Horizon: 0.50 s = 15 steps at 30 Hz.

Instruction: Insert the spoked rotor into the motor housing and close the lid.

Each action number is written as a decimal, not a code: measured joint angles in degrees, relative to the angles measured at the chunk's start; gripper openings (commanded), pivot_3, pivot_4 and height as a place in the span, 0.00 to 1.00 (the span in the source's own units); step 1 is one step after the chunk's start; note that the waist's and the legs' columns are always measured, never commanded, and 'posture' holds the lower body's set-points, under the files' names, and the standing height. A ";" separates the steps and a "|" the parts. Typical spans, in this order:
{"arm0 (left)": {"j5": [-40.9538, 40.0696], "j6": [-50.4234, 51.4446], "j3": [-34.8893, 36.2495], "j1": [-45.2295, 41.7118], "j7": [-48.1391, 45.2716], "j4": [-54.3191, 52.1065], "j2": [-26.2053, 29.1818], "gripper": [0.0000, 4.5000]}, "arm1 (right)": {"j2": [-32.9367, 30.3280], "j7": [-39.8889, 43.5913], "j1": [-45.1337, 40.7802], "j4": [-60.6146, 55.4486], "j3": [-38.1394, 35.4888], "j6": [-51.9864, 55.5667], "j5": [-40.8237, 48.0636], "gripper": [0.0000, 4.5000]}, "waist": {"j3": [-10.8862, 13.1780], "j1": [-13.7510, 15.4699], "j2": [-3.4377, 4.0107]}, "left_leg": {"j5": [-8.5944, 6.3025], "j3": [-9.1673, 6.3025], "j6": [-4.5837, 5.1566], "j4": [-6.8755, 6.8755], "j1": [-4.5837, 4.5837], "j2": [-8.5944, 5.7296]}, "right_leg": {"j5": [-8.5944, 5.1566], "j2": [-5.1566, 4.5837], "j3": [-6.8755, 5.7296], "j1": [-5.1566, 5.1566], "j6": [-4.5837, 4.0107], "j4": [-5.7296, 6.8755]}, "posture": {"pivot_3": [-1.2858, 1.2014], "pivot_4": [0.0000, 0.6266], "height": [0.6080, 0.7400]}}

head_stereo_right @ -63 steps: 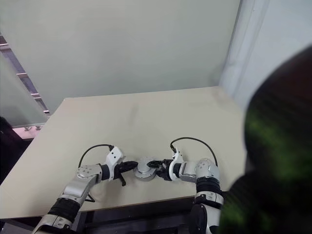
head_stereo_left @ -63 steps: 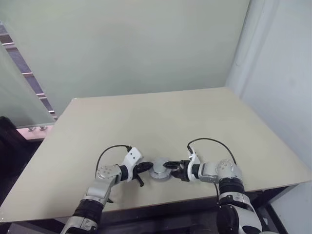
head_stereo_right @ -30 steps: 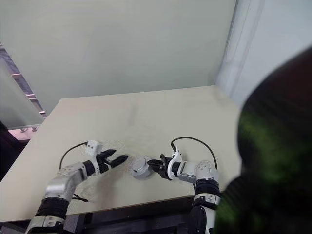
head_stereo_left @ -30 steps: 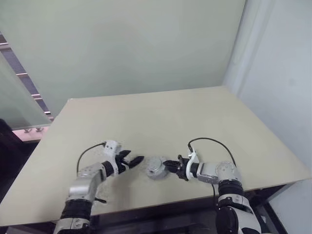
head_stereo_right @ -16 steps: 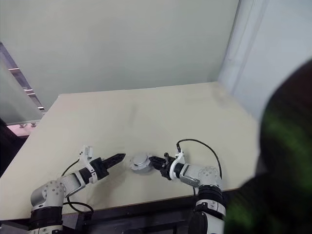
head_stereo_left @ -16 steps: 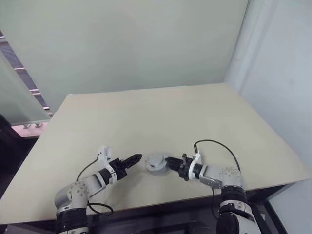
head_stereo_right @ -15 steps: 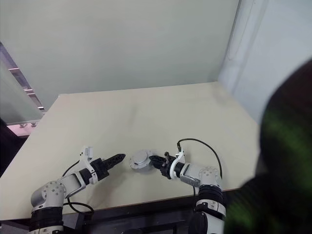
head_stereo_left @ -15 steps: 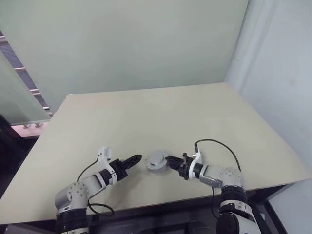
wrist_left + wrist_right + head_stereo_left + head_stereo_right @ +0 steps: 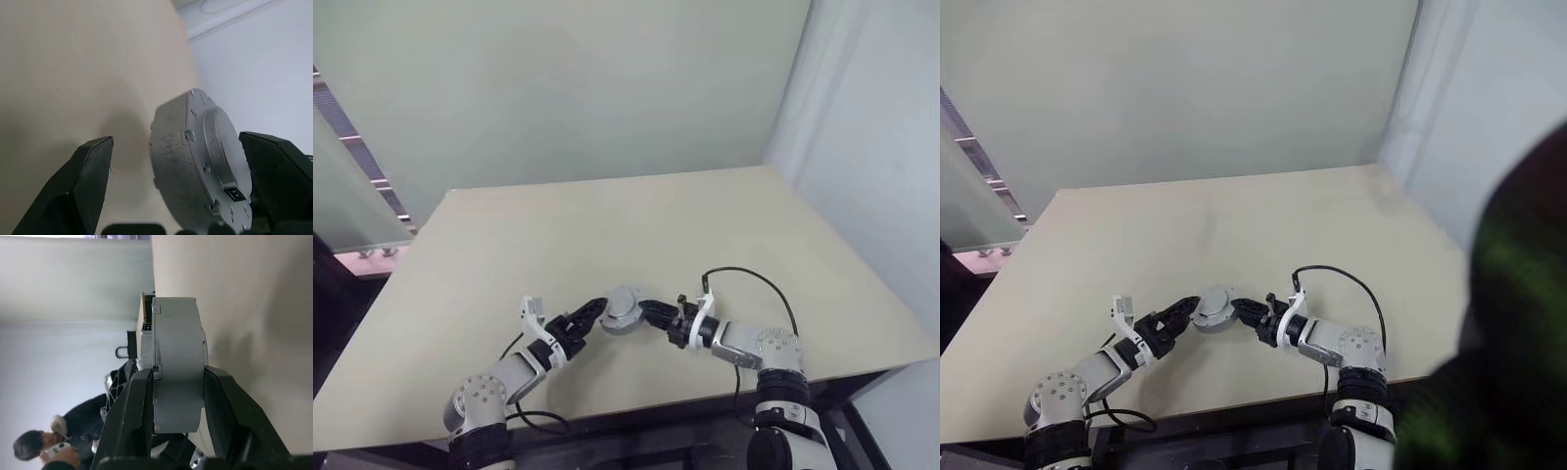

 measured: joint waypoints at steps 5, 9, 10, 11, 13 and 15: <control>-2.39 -0.11 0.07 0.10 1.02 0.29 -2.39 1.00 | 0.01 -1.29 0.01 -1.04 2.53 0.74 1.35 0.27 | 0.00 0.01 -0.01 | 0.00 0.00 0.00 0.03 -0.01 -0.01 | 0.00 0.00 0.01 0.01 0.00 0.00 | 0.52 0.00 1.00; -4.14 -0.10 -0.15 0.09 1.82 0.31 -3.90 1.00 | 0.01 -1.98 0.04 -1.10 3.80 0.75 1.99 0.27 | -0.01 0.02 -0.01 | 0.00 0.00 0.00 0.08 -0.02 -0.03 | 0.00 0.00 0.02 0.03 0.00 0.01 | 0.52 0.00 1.00; -4.57 -0.07 -0.17 0.09 2.21 0.31 -4.19 1.00 | 0.01 -2.13 0.04 -1.10 3.90 0.73 2.06 0.27 | -0.01 0.02 -0.01 | 0.00 0.00 0.00 0.09 -0.02 -0.03 | 0.00 0.00 0.02 0.04 0.00 0.01 | 0.52 0.00 1.00; -4.79 -0.03 -0.17 0.09 2.58 0.31 -4.31 0.92 | 0.01 -2.33 0.05 -1.10 3.95 0.70 2.16 0.27 | -0.01 0.02 -0.01 | 0.00 0.00 0.00 0.10 -0.03 -0.03 | 0.00 0.00 0.02 0.04 0.00 0.01 | 0.52 0.00 1.00; -5.73 0.14 -0.18 0.11 3.24 0.31 -4.36 0.80 | 0.01 -2.70 0.06 -1.10 3.94 0.56 2.53 0.27 | -0.01 0.02 -0.01 | 0.00 0.00 0.00 0.11 -0.03 -0.03 | 0.00 0.00 0.02 0.04 0.00 0.02 | 0.52 0.00 1.00; -7.09 0.28 0.07 0.29 3.76 0.31 -4.56 0.65 | 0.01 -2.72 0.10 -1.11 3.62 0.35 3.45 0.27 | -0.01 0.00 -0.01 | 0.00 0.00 0.01 0.11 -0.03 -0.03 | 0.00 0.01 0.03 0.04 -0.01 0.02 | 0.52 0.00 1.00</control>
